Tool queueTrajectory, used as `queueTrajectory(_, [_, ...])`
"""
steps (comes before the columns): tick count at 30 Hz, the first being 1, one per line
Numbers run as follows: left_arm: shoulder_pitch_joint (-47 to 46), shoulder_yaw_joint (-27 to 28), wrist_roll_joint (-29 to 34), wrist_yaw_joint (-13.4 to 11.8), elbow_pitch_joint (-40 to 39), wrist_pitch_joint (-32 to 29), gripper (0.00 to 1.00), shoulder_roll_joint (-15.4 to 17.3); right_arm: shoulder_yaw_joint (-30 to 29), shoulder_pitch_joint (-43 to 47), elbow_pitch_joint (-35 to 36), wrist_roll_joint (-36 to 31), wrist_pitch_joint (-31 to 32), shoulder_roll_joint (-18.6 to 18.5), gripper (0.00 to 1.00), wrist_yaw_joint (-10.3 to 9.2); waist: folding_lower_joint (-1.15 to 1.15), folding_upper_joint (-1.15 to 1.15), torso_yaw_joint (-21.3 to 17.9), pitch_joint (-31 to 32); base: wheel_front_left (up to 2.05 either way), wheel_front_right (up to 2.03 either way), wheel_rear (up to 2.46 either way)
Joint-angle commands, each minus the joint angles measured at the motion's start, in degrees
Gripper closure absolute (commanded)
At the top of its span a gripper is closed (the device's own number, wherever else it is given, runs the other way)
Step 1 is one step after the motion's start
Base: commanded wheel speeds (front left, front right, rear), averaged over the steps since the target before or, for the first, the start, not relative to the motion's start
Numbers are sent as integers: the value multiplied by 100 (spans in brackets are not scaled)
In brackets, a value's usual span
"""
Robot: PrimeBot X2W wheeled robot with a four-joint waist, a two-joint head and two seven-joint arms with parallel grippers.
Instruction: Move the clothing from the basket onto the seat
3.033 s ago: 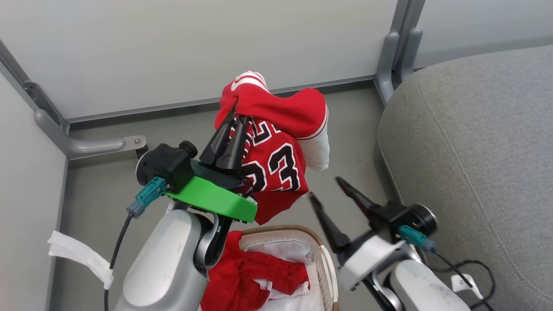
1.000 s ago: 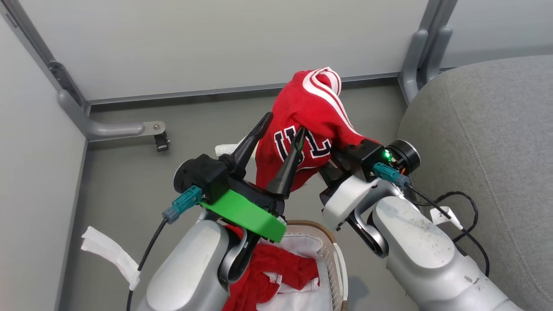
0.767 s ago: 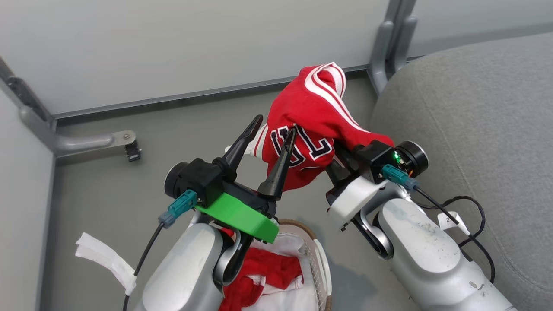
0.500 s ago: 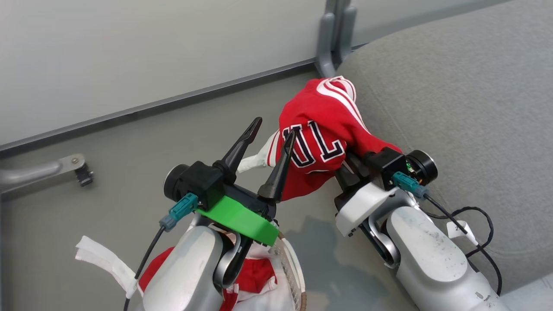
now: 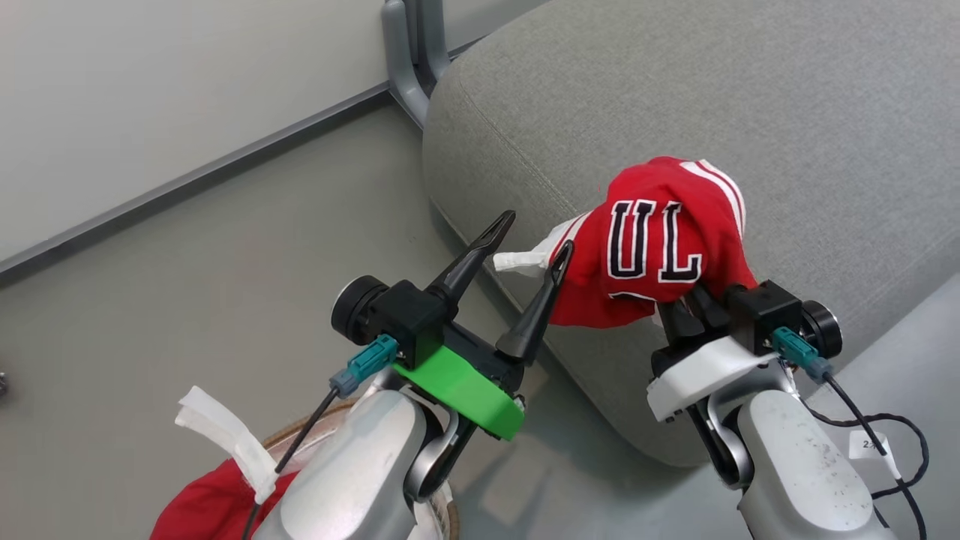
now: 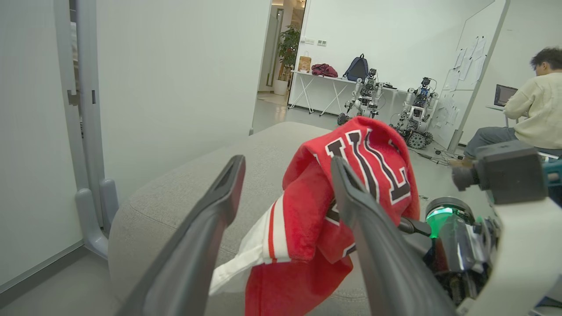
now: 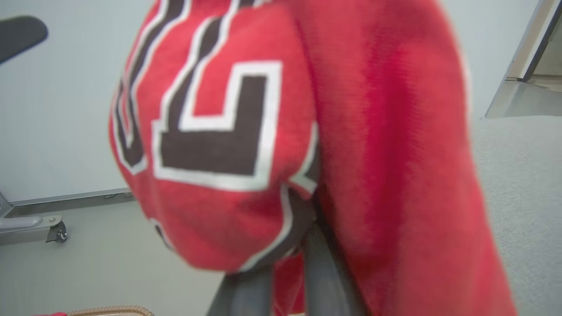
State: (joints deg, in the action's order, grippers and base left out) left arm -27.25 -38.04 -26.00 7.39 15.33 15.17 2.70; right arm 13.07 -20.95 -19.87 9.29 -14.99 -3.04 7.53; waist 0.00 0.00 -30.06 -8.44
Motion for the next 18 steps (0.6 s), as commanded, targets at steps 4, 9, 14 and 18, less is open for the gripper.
queueTrajectory(4, [-146,-100,-107,16,68,-3,0,81,-323,91,54,-68,-29,5,100,-8,0,0,-178,-306,1,1,1])
queueTrajectory(9, [-105,-24,-48,17,84,-4,0,271,-597,-454,-265,-189,-29,-19,100,-8,0,0,-161,-592,0,0,0])
queueTrajectory(14, [5,95,63,17,-10,-4,0,562,-1073,-1342,-746,-204,-28,-237,100,-8,0,0,13,-1105,0,0,0])
queueTrajectory(18, [-138,12,-4,17,-97,-3,0,813,-1563,-2030,-1093,-337,-29,-490,100,-8,0,0,400,-1600,0,0,0])
